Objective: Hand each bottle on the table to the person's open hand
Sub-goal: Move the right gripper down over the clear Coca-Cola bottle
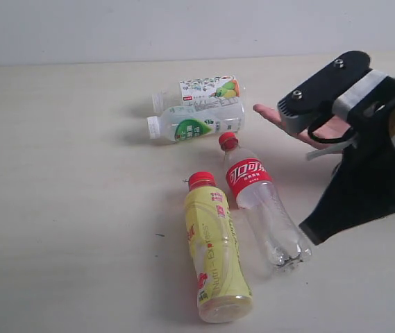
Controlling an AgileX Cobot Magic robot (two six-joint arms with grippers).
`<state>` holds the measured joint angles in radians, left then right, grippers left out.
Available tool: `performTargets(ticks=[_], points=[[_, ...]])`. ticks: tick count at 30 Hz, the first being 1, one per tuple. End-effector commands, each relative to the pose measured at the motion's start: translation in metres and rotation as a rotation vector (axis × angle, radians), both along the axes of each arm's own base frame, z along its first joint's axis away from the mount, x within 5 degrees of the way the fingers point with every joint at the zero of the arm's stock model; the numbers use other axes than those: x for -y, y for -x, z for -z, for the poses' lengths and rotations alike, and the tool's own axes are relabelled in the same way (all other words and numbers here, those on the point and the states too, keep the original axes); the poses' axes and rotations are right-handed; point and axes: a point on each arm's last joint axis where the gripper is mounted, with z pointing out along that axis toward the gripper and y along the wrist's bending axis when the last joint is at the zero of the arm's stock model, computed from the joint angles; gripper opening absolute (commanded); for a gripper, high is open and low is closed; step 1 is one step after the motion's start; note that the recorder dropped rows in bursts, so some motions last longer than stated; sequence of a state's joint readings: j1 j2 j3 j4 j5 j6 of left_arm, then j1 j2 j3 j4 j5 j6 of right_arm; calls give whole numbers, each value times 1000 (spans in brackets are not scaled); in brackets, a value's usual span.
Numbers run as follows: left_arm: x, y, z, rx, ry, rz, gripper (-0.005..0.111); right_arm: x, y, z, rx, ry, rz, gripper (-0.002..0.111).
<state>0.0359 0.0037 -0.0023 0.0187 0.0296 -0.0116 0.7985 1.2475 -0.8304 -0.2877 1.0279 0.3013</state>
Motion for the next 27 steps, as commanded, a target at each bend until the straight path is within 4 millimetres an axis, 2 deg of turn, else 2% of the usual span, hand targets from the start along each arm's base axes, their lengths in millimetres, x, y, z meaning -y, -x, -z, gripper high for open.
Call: performTargets(ticks=[1, 6, 12, 14, 17, 20, 27], points=[[0, 0, 1, 2, 5, -3, 0, -23, -6, 13, -47, -120, -38, 17], [0, 0, 1, 2, 5, -3, 0, -30, -16, 33, -63, -51, -60, 25], [0, 0, 1, 2, 5, -3, 0, -32, -22, 35, -22, -67, -16, 27], [0, 0, 1, 2, 5, -3, 0, -33, -25, 34, 11, -90, 12, 32], [0, 0, 1, 2, 5, -3, 0, -35, -28, 33, 40, -115, 26, 47], [0, 0, 1, 2, 5, -3, 0, -39, -31, 35, 53, -150, 35, 58], [0, 0, 1, 2, 5, -3, 0, -50, -39, 53, 48, -174, 54, 61]])
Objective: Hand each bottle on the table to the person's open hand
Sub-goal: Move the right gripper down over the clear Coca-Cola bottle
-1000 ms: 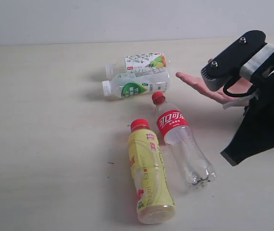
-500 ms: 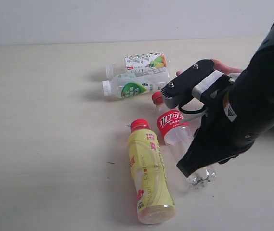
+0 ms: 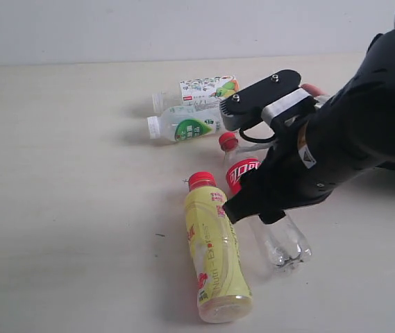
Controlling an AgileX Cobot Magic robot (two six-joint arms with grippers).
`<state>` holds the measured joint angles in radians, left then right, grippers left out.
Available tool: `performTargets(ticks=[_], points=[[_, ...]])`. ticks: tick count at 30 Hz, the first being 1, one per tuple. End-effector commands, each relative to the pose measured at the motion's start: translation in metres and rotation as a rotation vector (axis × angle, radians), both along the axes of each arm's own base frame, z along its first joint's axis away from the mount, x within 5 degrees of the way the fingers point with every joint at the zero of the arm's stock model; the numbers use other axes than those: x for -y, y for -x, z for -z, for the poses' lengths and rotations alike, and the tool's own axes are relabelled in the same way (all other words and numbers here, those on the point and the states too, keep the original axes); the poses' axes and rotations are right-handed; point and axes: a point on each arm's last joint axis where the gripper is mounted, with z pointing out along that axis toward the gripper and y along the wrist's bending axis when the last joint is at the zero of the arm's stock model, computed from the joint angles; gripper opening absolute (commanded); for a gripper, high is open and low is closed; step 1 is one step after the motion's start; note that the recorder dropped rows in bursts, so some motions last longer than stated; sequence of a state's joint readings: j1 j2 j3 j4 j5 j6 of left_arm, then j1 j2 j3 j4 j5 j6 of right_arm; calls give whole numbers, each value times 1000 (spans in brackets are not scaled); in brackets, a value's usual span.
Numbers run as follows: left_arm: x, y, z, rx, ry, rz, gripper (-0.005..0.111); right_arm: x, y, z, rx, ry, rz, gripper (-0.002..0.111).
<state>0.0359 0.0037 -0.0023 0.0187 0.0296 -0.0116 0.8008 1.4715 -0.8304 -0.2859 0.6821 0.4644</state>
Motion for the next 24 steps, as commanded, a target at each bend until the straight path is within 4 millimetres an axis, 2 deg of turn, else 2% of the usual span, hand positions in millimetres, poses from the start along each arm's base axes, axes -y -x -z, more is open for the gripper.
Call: performTargets(ticks=[1, 4, 7, 15, 18, 24], points=[[0, 0, 1, 2, 5, -3, 0, -7, -6, 9, 10, -1, -8, 61], [0, 0, 1, 2, 5, -3, 0, -4, -10, 16, 7, 40, 44, 62], [0, 0, 1, 2, 5, -3, 0, 0, -13, 20, 19, 91, 93, 67], [0, 0, 1, 2, 5, -3, 0, -2, -14, 22, 22, 86, 88, 71], [0, 0, 1, 2, 5, -3, 0, -2, -13, 23, 14, 89, 94, 80], [0, 0, 1, 2, 5, -3, 0, -3, -14, 27, 8, 95, 92, 81]])
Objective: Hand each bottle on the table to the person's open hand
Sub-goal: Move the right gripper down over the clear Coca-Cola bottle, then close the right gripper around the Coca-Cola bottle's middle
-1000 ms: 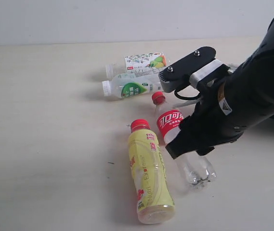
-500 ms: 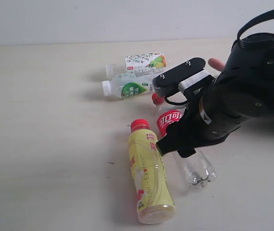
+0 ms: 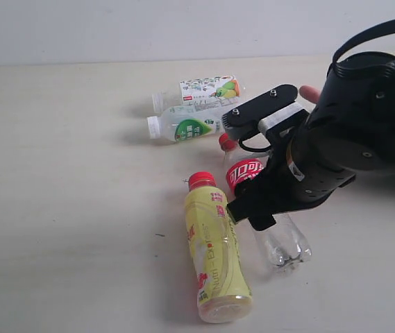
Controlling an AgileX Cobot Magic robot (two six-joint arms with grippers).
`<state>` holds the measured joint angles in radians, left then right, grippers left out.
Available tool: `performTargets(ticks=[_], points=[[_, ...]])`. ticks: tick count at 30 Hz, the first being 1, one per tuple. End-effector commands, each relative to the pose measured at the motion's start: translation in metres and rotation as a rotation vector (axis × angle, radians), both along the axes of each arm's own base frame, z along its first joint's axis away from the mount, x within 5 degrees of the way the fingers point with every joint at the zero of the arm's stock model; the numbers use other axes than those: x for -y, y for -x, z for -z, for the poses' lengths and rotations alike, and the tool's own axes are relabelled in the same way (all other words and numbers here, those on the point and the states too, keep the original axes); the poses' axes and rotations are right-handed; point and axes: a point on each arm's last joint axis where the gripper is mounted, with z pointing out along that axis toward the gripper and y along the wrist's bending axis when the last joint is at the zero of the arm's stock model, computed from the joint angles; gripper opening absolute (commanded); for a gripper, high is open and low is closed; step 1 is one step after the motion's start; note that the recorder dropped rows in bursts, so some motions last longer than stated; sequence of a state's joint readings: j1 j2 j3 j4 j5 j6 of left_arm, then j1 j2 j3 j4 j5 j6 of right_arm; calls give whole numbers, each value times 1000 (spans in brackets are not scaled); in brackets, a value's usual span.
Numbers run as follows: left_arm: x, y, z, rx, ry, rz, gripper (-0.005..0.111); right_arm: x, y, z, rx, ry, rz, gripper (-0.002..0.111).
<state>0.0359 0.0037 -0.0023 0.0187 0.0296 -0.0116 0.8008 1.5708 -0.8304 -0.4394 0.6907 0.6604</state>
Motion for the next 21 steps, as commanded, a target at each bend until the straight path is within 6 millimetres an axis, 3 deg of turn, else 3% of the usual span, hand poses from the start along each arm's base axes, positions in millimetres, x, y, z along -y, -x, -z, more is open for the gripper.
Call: performTargets(ticks=[1, 7, 21], points=[[0, 0, 1, 2, 5, -3, 0, -3, -3, 8, -12, 14, 4, 81], [0, 0, 1, 2, 5, -3, 0, -5, -6, 30, -56, 74, -3, 81], [0, 0, 1, 2, 5, -3, 0, -6, -4, 32, -78, 72, 10, 81]])
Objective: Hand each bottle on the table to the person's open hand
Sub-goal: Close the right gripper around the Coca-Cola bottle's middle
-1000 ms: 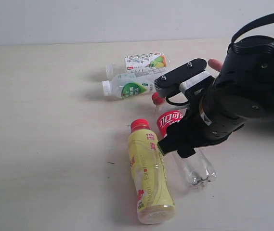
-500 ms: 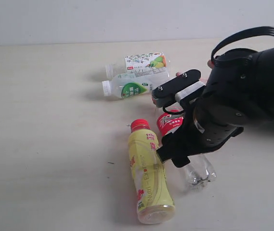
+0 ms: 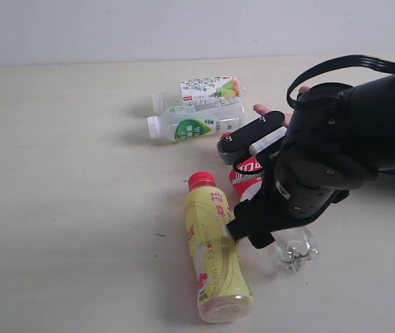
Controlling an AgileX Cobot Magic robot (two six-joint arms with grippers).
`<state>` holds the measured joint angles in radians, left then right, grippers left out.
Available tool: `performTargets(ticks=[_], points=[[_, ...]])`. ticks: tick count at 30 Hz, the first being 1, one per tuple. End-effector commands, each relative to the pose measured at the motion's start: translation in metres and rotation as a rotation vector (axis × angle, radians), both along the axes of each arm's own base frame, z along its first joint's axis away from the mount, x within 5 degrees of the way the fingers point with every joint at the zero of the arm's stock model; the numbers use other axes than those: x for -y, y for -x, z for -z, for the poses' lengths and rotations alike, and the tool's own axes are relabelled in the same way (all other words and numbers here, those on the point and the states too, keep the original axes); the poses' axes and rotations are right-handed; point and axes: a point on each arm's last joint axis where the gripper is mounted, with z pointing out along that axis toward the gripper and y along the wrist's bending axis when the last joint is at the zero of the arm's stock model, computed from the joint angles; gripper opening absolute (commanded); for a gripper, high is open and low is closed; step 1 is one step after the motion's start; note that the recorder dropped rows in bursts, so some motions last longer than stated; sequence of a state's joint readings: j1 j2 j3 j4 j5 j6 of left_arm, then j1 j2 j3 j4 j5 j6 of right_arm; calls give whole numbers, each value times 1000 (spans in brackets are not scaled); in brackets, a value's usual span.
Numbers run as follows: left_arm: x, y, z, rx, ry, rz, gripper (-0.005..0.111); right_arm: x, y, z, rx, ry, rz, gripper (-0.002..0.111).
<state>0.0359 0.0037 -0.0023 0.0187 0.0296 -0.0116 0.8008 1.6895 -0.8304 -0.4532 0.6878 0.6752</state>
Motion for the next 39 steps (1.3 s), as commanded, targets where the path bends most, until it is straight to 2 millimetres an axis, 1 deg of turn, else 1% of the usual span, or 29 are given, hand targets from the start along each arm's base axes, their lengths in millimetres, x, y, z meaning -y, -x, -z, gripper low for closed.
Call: performTargets(ticks=[1, 8, 33, 36, 39], points=[[0, 0, 1, 2, 5, -3, 0, -2, 0, 0, -3, -16, 6, 81], [0, 0, 1, 2, 5, -3, 0, -7, -3, -1, 26, -66, -19, 81], [0, 0, 1, 2, 5, -3, 0, -7, -3, -1, 33, -78, 10, 81], [0, 0, 1, 2, 5, -3, 0, -7, -3, 1, 26, -75, 13, 81], [0, 0, 1, 2, 5, -3, 0, -8, -3, 9, 6, -56, 14, 81]])
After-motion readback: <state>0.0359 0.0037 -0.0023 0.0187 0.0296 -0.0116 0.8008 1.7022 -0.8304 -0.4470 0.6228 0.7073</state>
